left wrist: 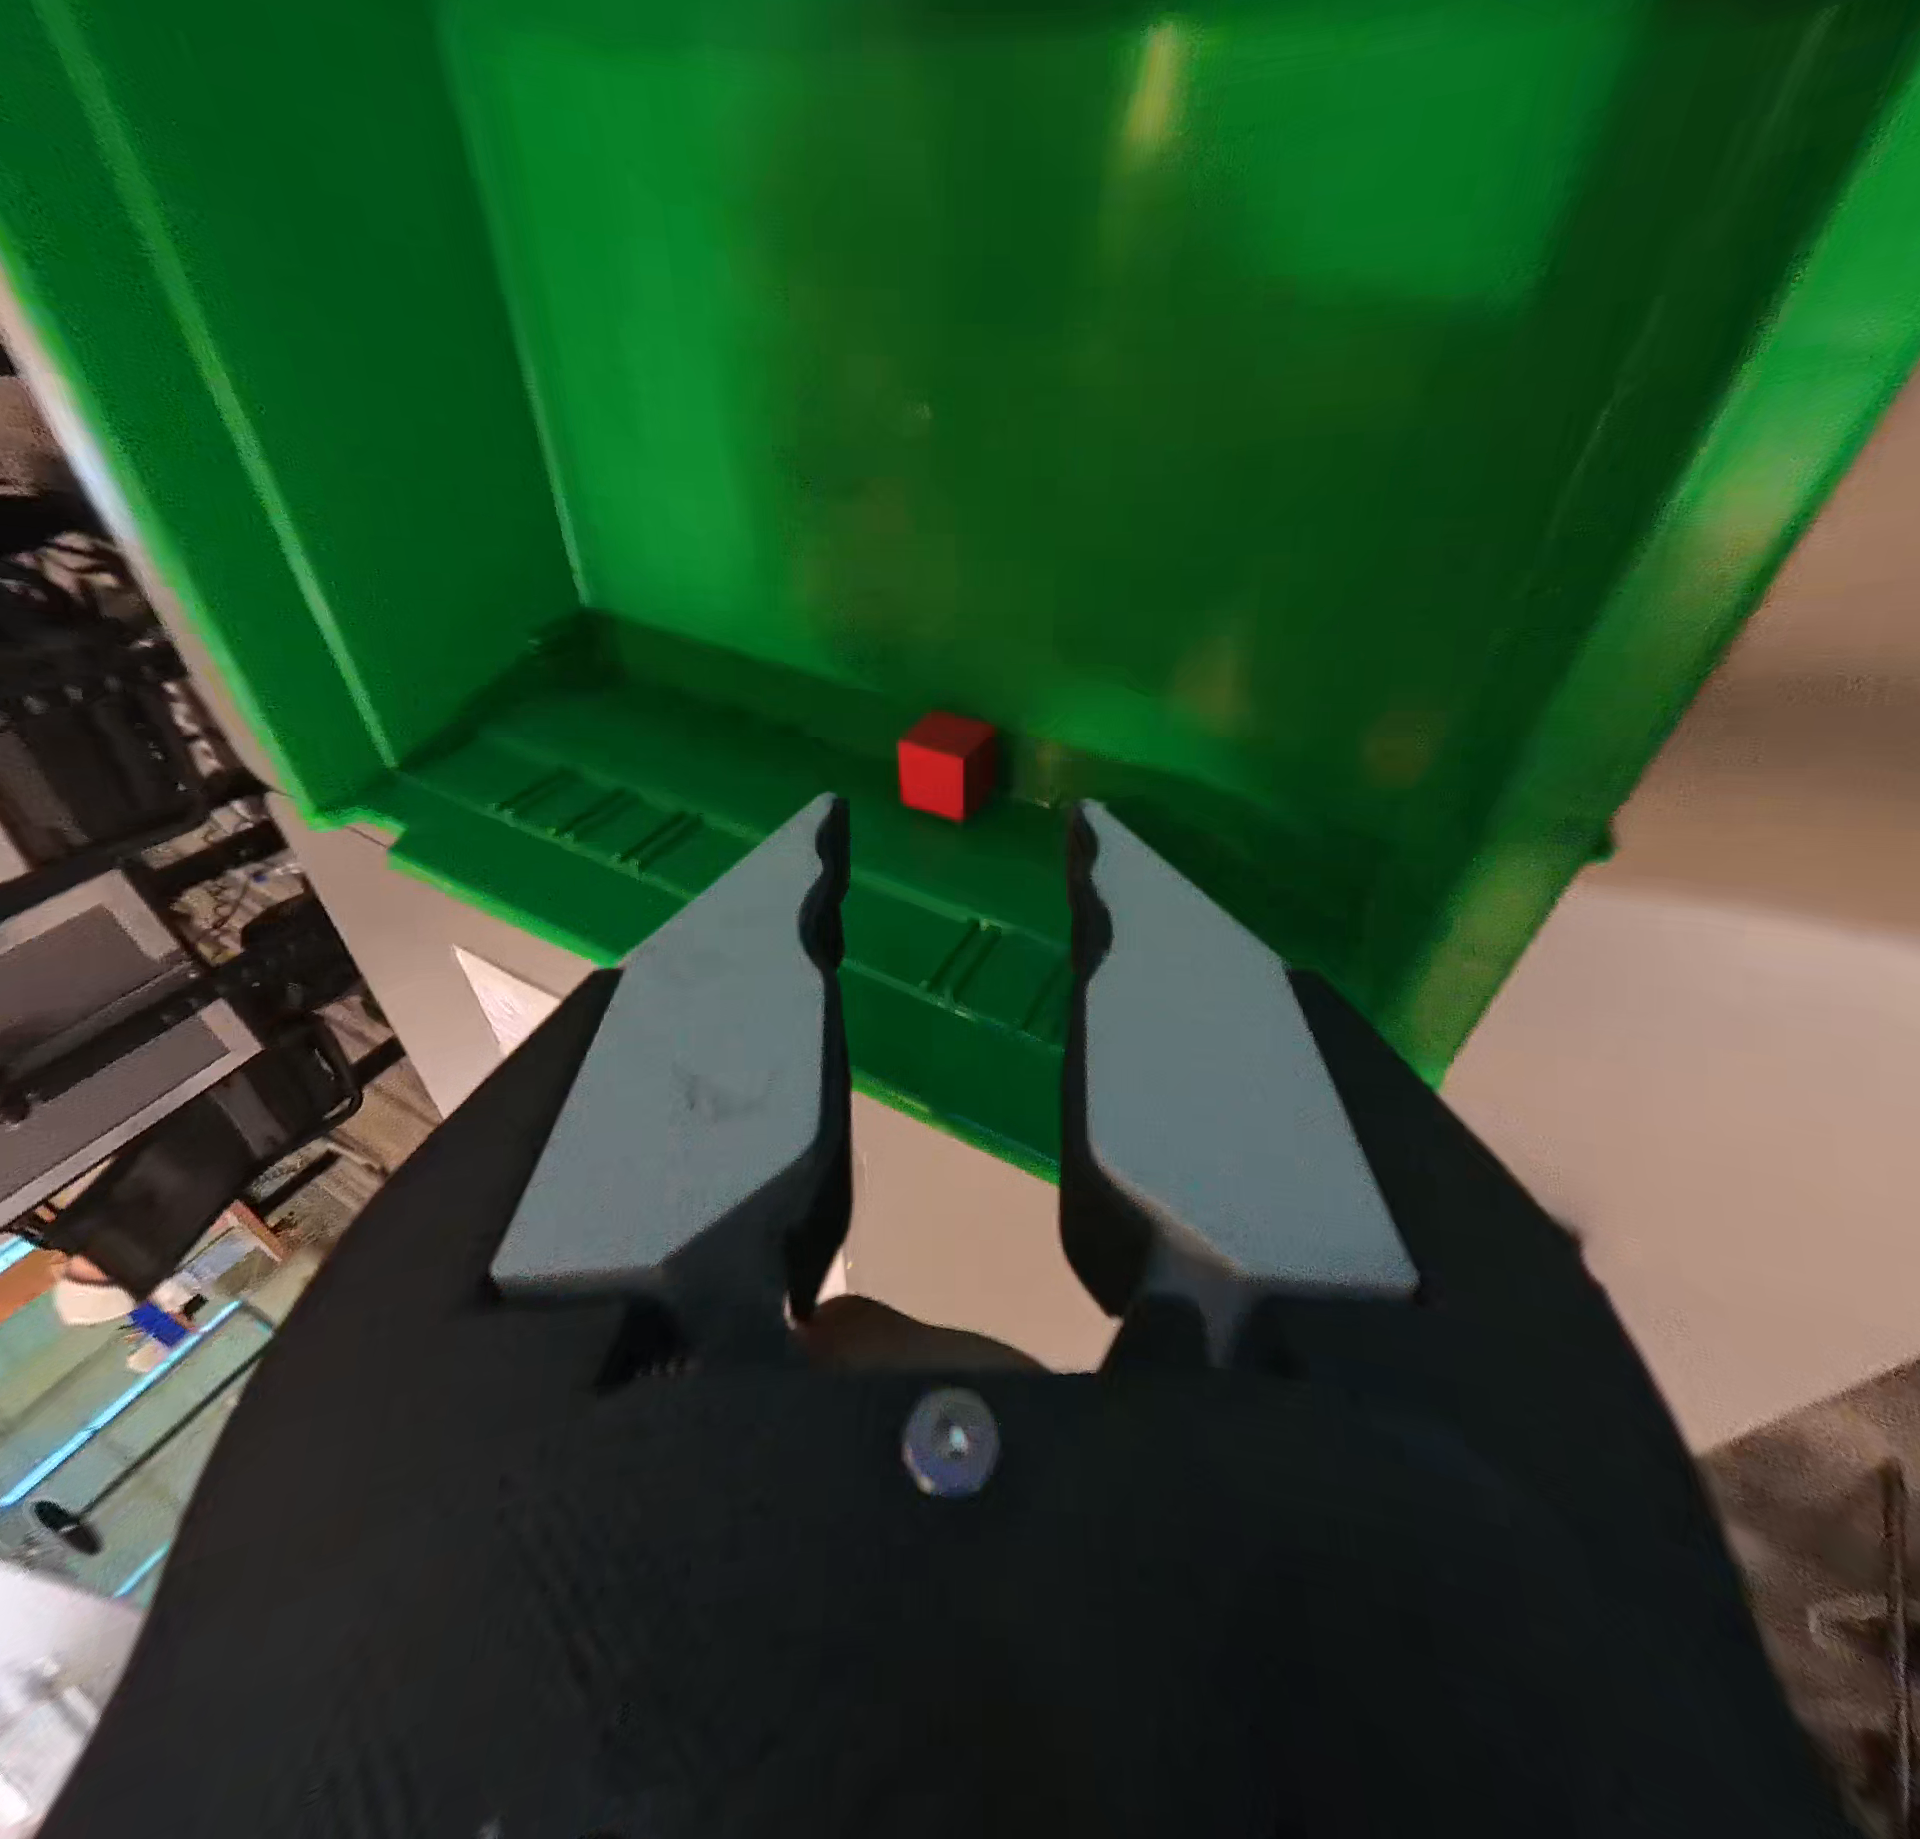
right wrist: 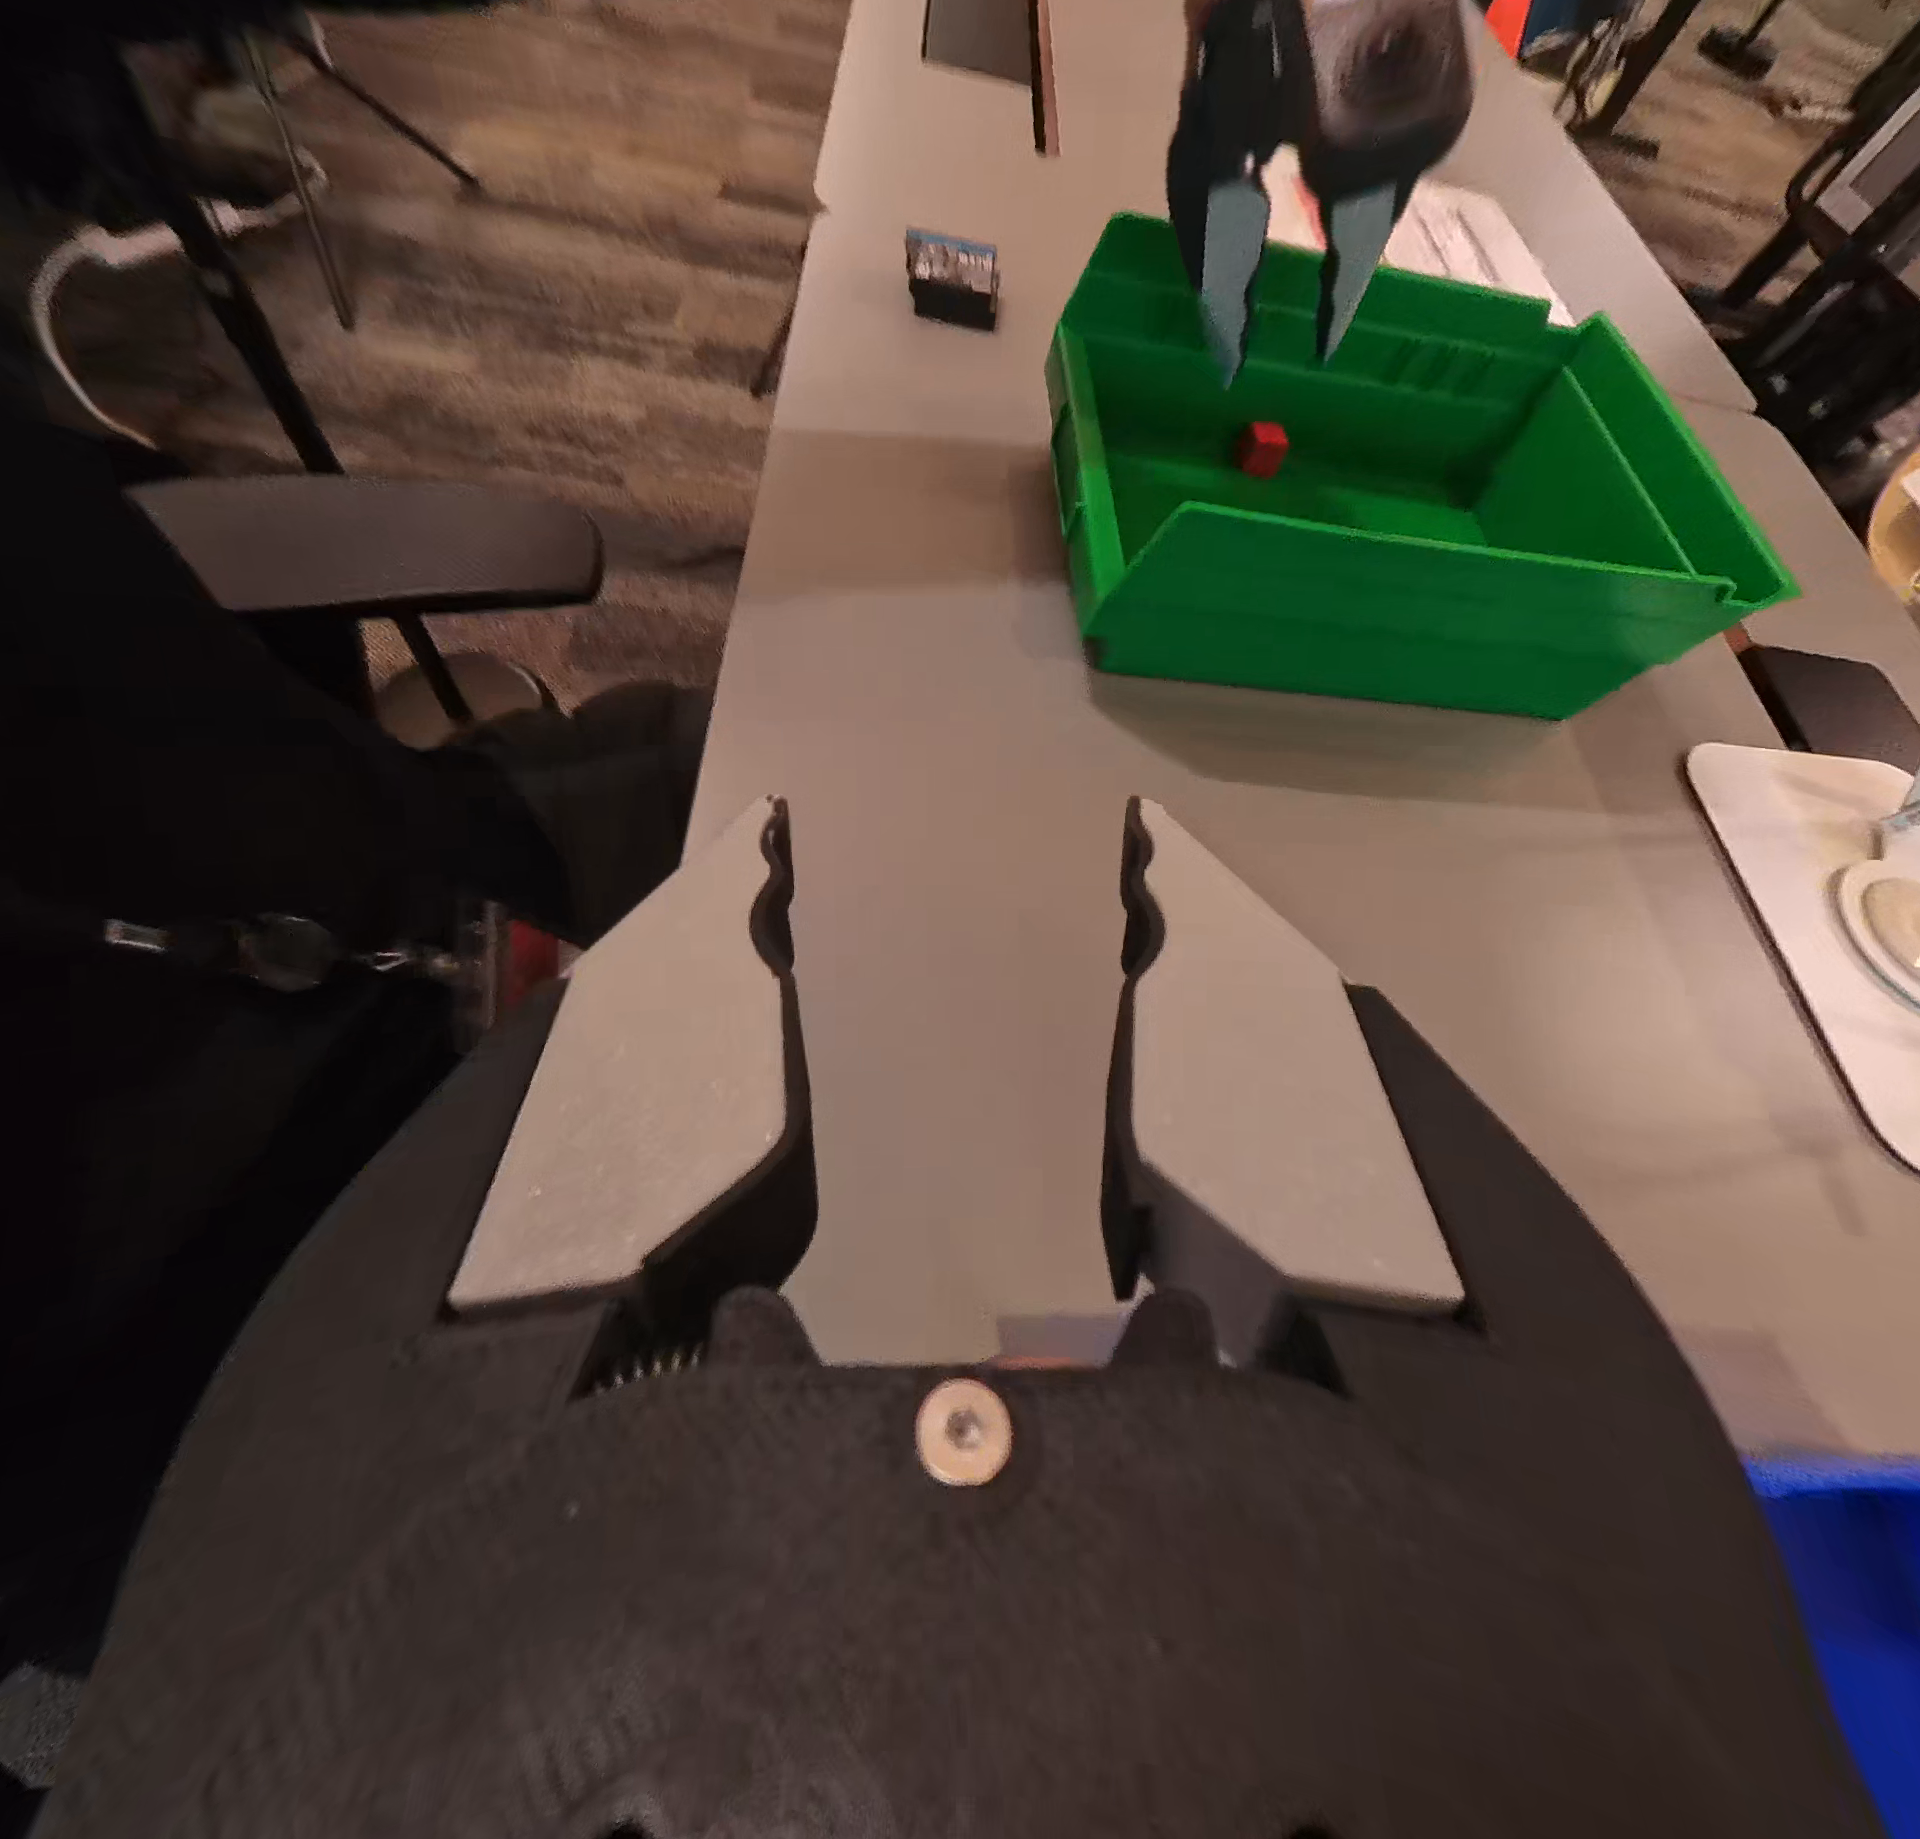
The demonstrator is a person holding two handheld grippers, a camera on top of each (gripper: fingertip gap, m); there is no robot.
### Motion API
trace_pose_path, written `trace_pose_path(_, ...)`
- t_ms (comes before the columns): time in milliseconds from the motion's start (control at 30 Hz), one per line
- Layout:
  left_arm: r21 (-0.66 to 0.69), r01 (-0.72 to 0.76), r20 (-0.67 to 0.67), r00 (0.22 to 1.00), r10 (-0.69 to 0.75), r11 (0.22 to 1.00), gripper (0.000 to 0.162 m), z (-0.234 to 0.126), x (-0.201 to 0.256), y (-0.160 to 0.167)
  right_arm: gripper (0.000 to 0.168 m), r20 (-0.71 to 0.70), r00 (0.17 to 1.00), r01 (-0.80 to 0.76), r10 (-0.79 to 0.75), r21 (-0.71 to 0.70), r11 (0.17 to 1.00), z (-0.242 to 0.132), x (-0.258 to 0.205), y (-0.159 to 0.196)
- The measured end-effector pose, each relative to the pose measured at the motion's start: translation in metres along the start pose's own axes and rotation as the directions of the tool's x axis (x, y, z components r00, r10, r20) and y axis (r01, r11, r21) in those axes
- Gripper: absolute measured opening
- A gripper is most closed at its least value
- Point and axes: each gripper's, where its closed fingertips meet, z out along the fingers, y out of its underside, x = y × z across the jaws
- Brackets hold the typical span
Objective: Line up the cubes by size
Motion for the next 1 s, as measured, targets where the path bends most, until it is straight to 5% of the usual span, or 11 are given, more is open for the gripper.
trace_pose_path(300,-0.210,-0.190,-0.129,0.978,0.165,0.959,0.053,0.062,-0.002,0.015,0.056,-0.011,0.993,-0.118,0.122,0.156,0.981,-0.041,0.032,0.003)
trace_pose_path(433,-0.308,-0.250,-0.219,0.958,0.188,0.918,0.039,0.074,-0.002,0.027,0.055,-0.020,0.994,-0.099,0.104,0.166,0.981,-0.047,0.032,0.001)
trace_pose_path(633,-0.463,-0.311,-0.271,0.941,0.202,0.830,0.048,0.083,-0.016,0.042,0.055,-0.003,1.000,-0.026,0.027,0.143,0.989,-0.041,0.016,-0.004)
trace_pose_path(700,-0.489,-0.339,-0.312,0.929,0.202,0.804,0.038,0.084,-0.013,0.045,0.055,-0.001,1.000,-0.006,0.006,0.122,0.992,-0.038,0.011,-0.002)
trace_pose_path(800,-0.470,-0.326,-0.278,0.937,0.213,0.821,0.019,0.084,-0.016,0.041,0.054,0.002,1.000,0.003,-0.003,0.104,0.995,-0.036,0.007,0.000)
trace_pose_path(1000,-0.149,-0.077,0.044,0.996,0.084,0.986,0.020,0.036,-0.050,0.003,0.054,-0.019,0.986,-0.159,0.163,0.122,0.980,-0.039,0.028,0.009)
